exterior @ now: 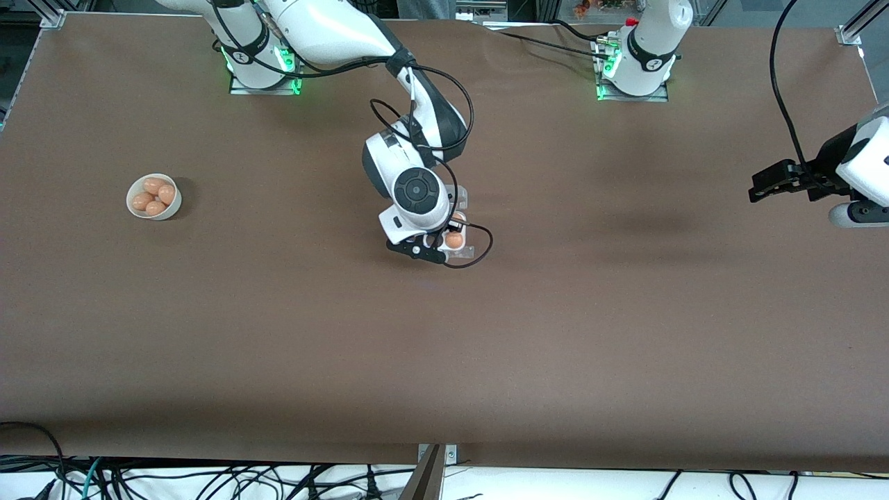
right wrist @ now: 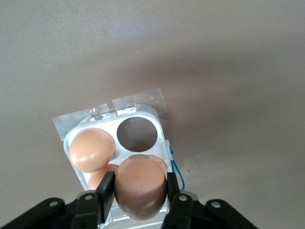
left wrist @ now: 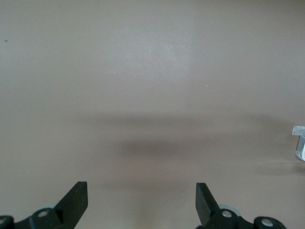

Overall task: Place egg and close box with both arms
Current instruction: 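Lower the egg into the empty carton slot and open the right gripper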

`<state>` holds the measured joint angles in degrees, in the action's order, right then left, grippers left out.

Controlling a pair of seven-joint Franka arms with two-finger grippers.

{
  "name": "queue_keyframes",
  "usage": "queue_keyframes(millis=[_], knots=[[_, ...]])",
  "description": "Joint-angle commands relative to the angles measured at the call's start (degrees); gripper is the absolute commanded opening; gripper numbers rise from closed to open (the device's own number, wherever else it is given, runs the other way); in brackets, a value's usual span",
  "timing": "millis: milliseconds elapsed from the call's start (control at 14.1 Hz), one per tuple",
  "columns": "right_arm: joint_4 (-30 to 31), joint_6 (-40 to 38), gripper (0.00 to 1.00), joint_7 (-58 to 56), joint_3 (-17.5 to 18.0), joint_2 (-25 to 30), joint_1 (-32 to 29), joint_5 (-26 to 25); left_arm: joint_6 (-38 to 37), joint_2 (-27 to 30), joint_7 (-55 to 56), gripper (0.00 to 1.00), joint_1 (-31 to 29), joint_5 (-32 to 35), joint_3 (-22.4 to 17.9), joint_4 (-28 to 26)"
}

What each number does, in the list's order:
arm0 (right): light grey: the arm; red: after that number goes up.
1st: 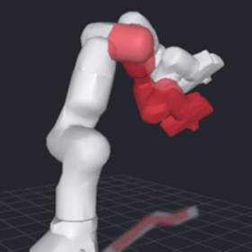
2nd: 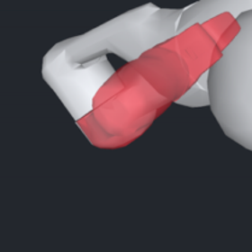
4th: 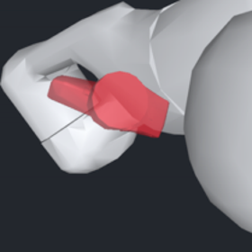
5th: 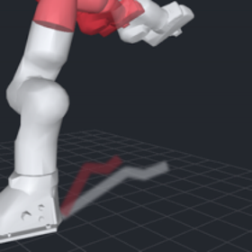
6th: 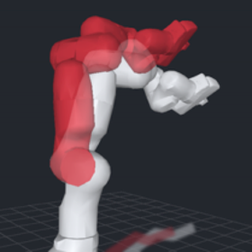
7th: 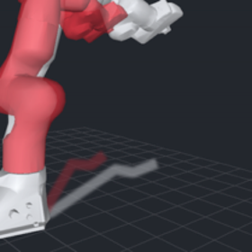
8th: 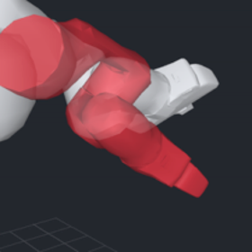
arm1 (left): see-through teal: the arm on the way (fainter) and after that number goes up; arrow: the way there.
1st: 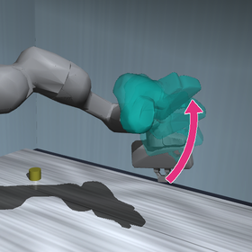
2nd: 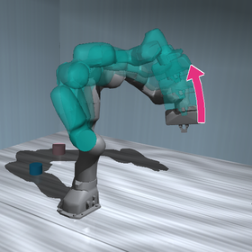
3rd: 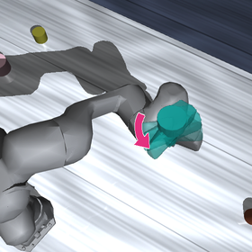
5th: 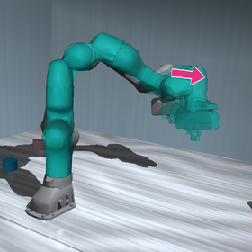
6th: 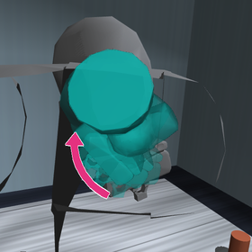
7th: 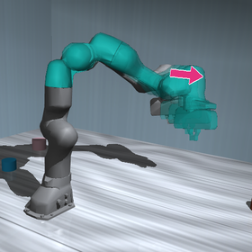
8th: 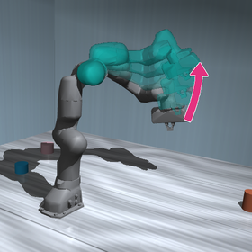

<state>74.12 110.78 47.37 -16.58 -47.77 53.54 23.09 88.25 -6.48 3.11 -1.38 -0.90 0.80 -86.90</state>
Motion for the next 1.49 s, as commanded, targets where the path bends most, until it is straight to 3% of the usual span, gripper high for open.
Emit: queue_keyframes(millis=[0, 142, 283, 425, 638, 1417], knots=[[-2.0, 0.4, 0.42, 0.3, 0.2, -1.4, -0.5, 1.1, -1.1, 0.1, -1.0, 1.00, -0.3, -0.7, 0.0, 0.9], [-2.0, 1.1, 0.43, 0.2, 0.2, -1.5, -0.7, 1.1, -1.1, 0.1, -1.0, 1.00, -0.3, -0.7, 0.0, 0.9], [-2.0, 1.5, 0.49, 0.2, 0.2, -1.5, -0.8, 1.1, -1.1, 0.1, -1.0, 1.00, -0.3, -0.7, 0.0, 0.9], [-2.0, 2.7, 0.80, 0.4, 0.2, -1.5, -0.8, 1.1, -1.1, 0.1, -1.0, 1.00, -0.3, -0.7, 0.0, 0.9], [-2.0, 3.4, 0.96, 0.4, 0.2, -1.4, -0.9, 1.1, -1.1, 0.1, -1.0, 1.00, -0.3, -0.7, 0.0, 0.9], [-1.9, 2.4, 1.00, -1.5, -4.2, 2.8, -5.5, 0.2, -1.1, 0.1, -0.4, 1.00, -0.1, -1.4, 0.3, 0.9]])
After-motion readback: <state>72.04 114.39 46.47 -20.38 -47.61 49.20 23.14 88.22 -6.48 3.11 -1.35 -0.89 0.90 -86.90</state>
